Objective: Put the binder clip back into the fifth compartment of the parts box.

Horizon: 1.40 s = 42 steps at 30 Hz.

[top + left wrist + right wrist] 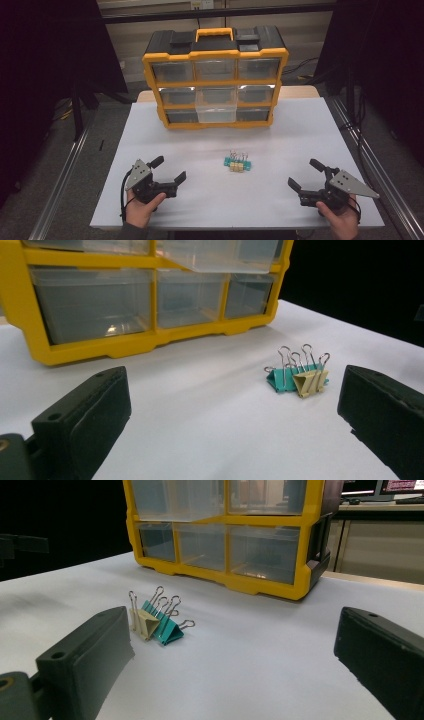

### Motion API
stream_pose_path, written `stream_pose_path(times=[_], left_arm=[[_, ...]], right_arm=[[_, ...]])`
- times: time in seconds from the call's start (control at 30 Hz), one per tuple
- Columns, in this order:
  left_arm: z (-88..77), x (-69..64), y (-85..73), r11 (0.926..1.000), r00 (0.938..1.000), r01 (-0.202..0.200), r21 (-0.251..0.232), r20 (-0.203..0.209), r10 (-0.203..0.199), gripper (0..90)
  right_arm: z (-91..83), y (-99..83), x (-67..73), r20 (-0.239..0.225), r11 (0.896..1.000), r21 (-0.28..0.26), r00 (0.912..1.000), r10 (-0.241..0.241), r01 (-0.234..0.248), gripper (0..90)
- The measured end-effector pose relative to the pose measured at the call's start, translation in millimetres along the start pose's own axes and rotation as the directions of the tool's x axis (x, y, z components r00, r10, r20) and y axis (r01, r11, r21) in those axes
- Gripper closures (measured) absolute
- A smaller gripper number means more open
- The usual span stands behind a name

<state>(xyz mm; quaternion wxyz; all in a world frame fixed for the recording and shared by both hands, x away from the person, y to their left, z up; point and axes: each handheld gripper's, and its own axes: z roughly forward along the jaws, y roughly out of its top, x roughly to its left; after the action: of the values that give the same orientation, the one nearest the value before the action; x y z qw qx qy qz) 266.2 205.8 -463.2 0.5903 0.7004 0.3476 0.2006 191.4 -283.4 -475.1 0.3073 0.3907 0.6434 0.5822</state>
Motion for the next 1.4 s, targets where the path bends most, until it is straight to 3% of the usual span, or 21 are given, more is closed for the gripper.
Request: stream_pose_path(times=[0.2,0.37,0.47,0.57,1.4], left_arm=[[11.3,-8.2,5.4,0.9994,1.0000,0.005,0.033,-0.007,-0.005,1.0],[21.1,-15.3,6.7,0.9982,1.0000,-0.003,0.060,0.009,0.003,1.2],[30.2,-22.0,7.1,0.9945,0.9999,-0.011,0.104,0.005,0.010,1.5],[37.1,-27.0,7.5,0.9932,1.0000,-0.004,0.116,0.001,0.004,1.6],[81.2,-56.5,8.7,0.9764,0.9943,-0.059,0.208,0.099,0.039,3.1]], right_arm=[[0.1,0.0,0.4,0.002,1.000,0.000,1.0000,0.000,0.000,1.6],[0.1,-0.4,-0.2,-0.002,1.000,0.004,1.0000,-0.006,0.006,1.7],[0.8,-0.3,1.1,0.000,1.000,0.003,1.0000,-0.001,0.001,1.7],[0.8,-0.2,1.3,-0.005,1.000,0.004,1.0000,-0.005,0.005,1.8],[1.3,-0.2,1.8,-0.009,1.000,0.004,0.9999,-0.006,0.006,2.0]])
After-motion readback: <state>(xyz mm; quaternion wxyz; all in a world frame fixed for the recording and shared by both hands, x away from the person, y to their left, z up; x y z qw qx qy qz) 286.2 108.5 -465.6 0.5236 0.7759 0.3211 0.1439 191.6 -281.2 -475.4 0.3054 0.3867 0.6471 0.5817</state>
